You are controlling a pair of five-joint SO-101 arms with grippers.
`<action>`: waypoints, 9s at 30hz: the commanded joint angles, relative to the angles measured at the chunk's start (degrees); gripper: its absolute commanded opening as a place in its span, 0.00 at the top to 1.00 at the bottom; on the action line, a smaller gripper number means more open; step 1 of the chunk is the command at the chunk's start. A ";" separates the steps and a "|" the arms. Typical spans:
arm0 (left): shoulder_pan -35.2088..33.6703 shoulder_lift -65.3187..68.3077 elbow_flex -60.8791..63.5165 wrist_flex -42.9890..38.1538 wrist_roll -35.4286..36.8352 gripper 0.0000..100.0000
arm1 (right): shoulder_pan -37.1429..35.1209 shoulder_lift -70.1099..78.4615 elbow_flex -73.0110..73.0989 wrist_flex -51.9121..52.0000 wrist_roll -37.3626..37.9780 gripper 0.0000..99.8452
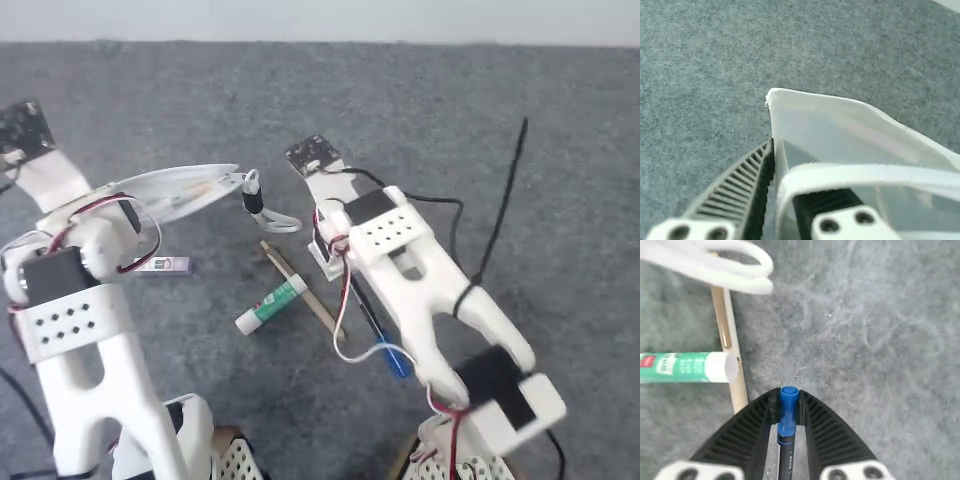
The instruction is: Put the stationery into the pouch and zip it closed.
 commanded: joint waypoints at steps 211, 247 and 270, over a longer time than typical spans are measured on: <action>-3.87 -0.53 -1.10 0.53 -0.88 0.99 | -13.41 -60.44 38.77 -31.16 4.40 0.77; -10.81 -0.18 -2.33 0.09 -0.88 0.99 | -17.01 -5.76 3.60 -13.93 -41.85 0.77; -10.81 -0.18 -2.15 0.09 -0.88 0.99 | -18.15 16.75 -12.31 -5.05 -46.24 0.77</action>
